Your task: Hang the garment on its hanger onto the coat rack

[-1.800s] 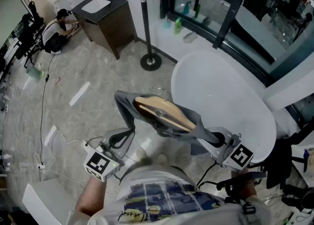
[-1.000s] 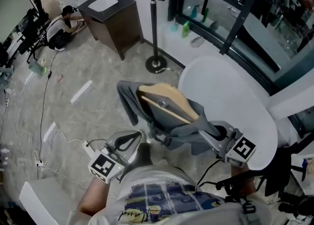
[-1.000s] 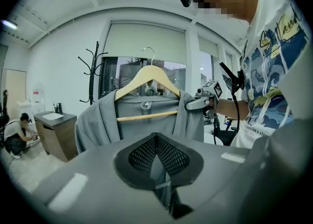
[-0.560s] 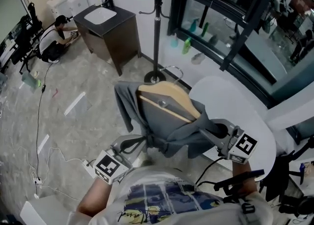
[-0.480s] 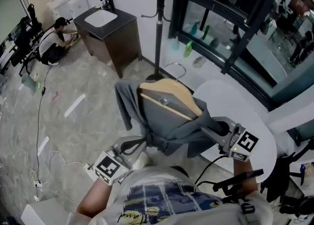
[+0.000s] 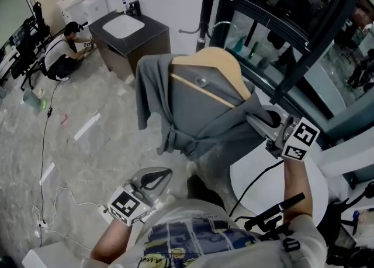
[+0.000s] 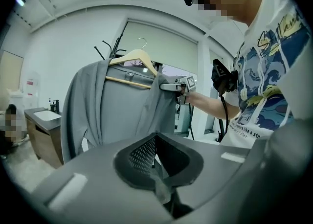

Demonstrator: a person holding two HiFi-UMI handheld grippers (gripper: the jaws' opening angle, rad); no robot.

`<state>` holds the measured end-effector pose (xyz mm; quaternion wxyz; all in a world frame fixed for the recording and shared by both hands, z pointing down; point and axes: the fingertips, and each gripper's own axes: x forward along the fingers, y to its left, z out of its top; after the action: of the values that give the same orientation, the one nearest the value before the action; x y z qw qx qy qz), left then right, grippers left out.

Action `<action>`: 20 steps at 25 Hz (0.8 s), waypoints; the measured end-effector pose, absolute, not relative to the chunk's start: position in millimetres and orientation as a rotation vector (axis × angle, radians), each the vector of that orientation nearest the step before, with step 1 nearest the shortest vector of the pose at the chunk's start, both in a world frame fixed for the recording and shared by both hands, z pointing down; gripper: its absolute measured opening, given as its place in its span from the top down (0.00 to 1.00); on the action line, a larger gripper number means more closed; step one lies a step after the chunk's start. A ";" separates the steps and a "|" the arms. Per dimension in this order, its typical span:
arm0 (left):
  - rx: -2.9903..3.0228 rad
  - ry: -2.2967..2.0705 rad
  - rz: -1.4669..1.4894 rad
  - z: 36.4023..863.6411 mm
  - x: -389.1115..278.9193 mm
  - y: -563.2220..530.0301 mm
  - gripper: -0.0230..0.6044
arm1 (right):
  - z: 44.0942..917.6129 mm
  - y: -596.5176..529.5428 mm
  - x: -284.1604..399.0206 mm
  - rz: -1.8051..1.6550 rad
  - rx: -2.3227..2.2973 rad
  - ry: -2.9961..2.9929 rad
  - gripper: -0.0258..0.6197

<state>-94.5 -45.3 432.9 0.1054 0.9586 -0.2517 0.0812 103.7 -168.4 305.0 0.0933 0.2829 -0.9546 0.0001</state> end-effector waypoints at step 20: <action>2.808 -0.967 0.224 414.4 -48.3 -247.8 0.96 | 282.4 -487.9 165.8 0.017 0.716 -2.808 0.92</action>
<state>-48.3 -247.8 414.4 0.0816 0.9397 -0.3236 0.0750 165.8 -487.9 282.4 0.1213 0.2454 -0.9618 0.0058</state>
